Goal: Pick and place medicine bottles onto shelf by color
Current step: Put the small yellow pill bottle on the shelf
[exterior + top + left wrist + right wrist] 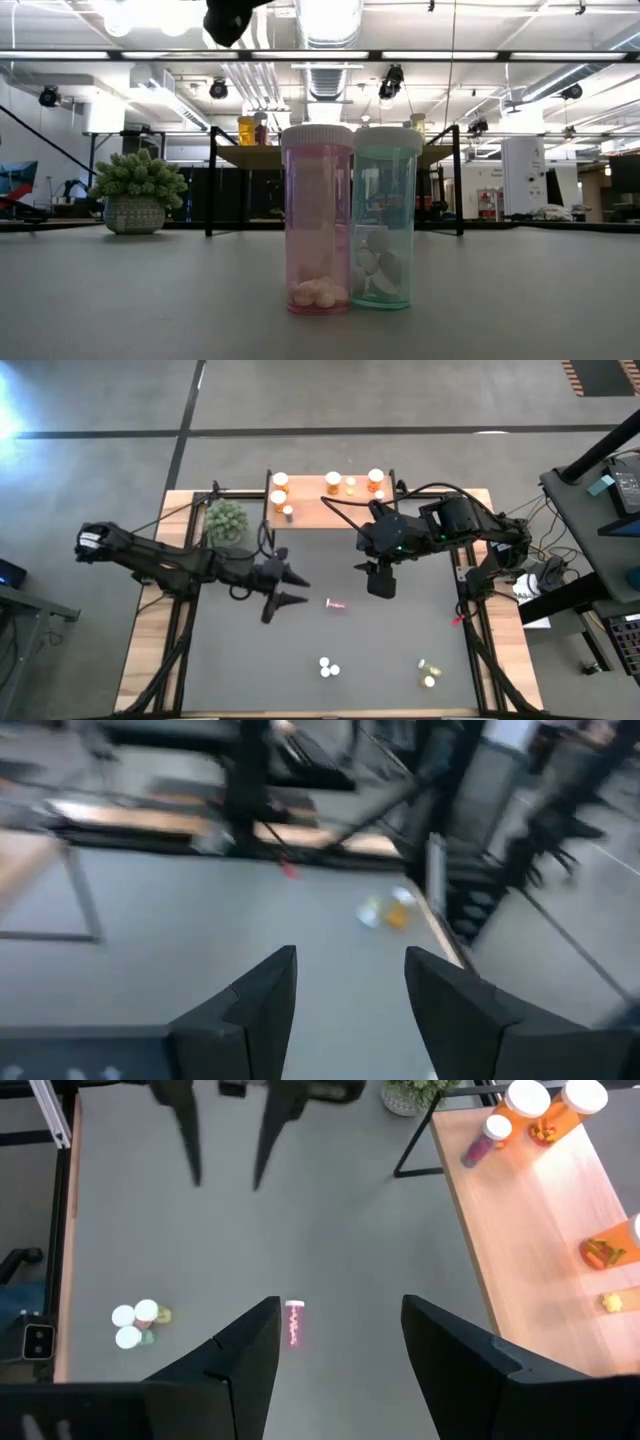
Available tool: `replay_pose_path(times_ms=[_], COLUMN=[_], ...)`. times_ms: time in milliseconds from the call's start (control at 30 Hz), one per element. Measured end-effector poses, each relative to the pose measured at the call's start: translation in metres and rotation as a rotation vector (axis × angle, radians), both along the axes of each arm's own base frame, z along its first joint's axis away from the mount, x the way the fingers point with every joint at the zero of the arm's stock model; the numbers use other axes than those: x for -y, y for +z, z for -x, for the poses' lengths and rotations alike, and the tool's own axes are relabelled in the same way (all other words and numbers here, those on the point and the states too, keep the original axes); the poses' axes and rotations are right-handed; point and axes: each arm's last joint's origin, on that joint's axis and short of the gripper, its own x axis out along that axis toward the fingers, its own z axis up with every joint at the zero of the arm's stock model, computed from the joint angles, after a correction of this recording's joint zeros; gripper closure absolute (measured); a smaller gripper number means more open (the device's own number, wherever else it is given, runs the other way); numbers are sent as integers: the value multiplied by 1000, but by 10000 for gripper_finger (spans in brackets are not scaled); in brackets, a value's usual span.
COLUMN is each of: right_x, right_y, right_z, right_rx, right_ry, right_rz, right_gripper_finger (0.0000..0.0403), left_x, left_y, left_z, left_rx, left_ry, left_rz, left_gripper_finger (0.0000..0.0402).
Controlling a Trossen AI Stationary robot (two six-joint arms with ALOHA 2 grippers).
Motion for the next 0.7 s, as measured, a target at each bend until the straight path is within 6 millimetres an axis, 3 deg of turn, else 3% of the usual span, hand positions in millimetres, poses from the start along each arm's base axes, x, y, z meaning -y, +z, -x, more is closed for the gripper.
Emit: replay_pose_path(times_ms=[133,367,700], right_x=[0,0,0], right_y=[0,0,0], right_z=[0,0,0], right_rx=[0,0,0], right_ry=[0,0,0], right_rz=[0,0,0], right_gripper_finger=[204,204,204], left_x=[2,5,6], left_y=[-8,-24,-27], left_z=[-7,-19,-22], left_rx=[-26,-29,14], left_ry=[-33,-128,-216], left_rz=[-41,-345,-563], left_gripper_finger=[230,230,230])
